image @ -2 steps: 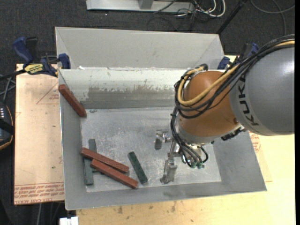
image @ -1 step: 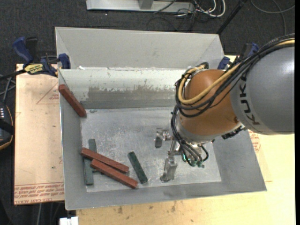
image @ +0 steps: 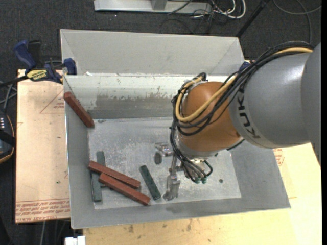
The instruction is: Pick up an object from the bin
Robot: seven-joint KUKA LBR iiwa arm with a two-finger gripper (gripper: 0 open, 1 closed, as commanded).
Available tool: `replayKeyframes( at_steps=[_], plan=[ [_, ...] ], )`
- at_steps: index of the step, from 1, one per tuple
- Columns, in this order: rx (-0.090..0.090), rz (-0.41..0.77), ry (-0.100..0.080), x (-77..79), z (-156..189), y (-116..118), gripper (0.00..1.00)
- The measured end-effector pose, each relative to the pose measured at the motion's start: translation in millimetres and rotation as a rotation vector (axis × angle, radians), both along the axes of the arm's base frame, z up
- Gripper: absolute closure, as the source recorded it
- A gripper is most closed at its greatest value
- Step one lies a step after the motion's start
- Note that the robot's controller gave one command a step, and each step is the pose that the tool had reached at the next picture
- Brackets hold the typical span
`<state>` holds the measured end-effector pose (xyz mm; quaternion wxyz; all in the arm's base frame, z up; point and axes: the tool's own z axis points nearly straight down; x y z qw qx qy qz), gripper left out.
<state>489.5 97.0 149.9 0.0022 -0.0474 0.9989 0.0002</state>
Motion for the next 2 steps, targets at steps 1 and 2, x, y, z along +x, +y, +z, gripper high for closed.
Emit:
replayKeyframes(
  at_steps=[1,2],
  plan=[
    [0.001,0.096,-0.001,20.3,-63.7,14.3,0.00],
    [0.004,0.077,-0.010,24.1,-66.2,14.7,1.00]
  ],
)
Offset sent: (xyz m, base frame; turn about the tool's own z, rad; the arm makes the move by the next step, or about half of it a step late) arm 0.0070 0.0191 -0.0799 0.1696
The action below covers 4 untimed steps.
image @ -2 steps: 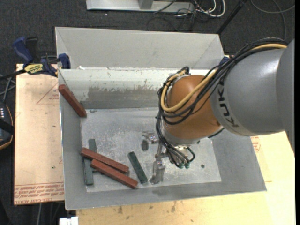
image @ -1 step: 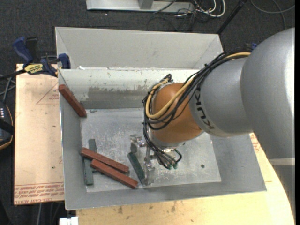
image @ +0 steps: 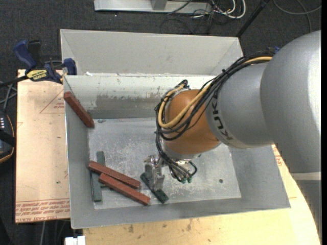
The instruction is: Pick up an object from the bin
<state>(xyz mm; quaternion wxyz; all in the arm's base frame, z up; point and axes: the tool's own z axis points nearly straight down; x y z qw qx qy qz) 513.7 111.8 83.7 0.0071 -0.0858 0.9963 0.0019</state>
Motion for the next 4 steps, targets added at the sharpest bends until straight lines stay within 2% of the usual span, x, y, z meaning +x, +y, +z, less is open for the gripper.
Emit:
replayKeyframes(
  at_steps=[1,2,3,4],
  plan=[
    [-0.003,0.000,0.011,-3.3,-4.0,-1.1,0.00],
    [-0.003,0.000,0.010,-2.9,-3.1,-1.0,1.00],
    [-0.003,-0.001,0.007,-2.2,-3.6,-1.5,0.00],
    [-0.003,0.000,0.015,-3.9,-3.4,-1.2,1.00]
  ],
)
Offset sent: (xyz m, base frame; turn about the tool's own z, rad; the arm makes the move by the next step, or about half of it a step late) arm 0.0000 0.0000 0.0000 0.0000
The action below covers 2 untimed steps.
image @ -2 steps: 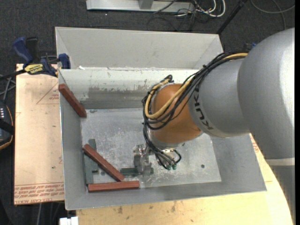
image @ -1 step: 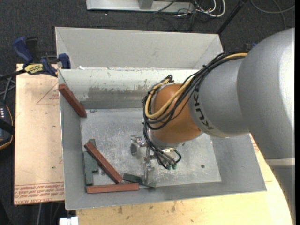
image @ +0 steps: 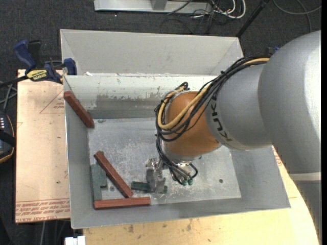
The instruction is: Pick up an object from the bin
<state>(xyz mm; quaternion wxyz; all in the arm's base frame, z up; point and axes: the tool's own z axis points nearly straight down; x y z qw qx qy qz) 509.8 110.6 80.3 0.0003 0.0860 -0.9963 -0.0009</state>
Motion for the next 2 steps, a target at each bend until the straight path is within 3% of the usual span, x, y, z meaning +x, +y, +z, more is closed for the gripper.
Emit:
replayKeyframes(
  at_steps=[1,2],
  plan=[
    [0.001,-0.001,-0.004,0.6,-0.7,-0.2,0.00],
    [0.000,0.000,-0.003,0.3,-0.8,-0.2,0.00]
  ],
)
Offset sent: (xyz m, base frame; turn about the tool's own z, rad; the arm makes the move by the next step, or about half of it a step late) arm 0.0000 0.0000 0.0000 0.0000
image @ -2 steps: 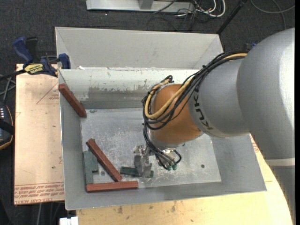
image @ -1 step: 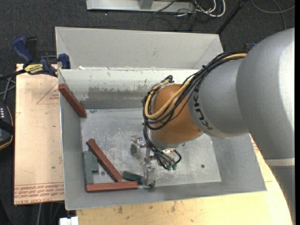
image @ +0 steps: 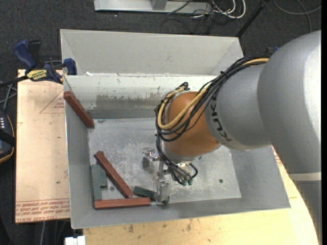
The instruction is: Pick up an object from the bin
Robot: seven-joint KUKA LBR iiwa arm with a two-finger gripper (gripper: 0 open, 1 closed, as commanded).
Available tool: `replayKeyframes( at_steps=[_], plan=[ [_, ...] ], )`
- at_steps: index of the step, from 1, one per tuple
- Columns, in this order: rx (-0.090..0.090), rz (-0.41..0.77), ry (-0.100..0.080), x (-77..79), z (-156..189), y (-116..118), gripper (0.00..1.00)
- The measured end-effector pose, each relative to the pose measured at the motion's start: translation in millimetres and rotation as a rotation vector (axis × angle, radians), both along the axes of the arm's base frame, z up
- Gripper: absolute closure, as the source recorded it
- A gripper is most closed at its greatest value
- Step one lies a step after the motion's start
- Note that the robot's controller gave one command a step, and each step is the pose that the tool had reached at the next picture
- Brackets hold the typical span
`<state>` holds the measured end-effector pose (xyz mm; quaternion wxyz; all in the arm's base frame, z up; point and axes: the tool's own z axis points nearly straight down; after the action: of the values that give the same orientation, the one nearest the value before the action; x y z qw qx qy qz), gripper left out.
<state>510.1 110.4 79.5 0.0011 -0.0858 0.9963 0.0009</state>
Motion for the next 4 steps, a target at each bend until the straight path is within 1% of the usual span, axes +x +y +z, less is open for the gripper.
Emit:
replayKeyframes(
  at_steps=[1,2,3,4],
  plan=[
    [-0.002,-0.055,0.000,-9.5,-4.8,19.6,0.00],
    [0.001,-0.061,-0.003,-18.8,-7.5,23.6,0.00],
    [-0.003,-0.095,0.006,-27.7,-7.3,34.2,1.00],
    [-0.003,-0.096,0.006,-27.7,-7.3,34.2,1.00]
  ],
)
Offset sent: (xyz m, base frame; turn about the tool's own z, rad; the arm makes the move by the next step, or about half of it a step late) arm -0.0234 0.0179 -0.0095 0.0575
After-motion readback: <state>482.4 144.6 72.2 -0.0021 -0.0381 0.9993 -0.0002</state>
